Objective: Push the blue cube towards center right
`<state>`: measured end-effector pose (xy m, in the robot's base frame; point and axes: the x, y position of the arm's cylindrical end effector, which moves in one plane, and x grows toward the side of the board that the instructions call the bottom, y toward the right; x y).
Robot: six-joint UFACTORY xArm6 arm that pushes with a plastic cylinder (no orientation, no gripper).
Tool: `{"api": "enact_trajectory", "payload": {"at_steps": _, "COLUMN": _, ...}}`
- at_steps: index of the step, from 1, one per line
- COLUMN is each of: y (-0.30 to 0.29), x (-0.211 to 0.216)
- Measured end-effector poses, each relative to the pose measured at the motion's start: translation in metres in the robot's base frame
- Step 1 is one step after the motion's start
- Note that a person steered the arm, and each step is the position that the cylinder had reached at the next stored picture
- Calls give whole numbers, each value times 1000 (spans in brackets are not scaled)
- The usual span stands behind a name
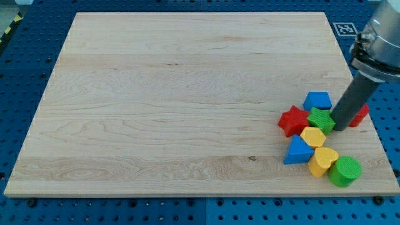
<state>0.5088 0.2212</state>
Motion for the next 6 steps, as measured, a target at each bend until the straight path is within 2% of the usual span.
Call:
{"api": "enact_trajectory", "payload": {"at_steps": 3, "y": -50, "x": 0}}
{"api": "enact_trajectory", "payload": {"at_steps": 6, "y": -21, "x": -9}}
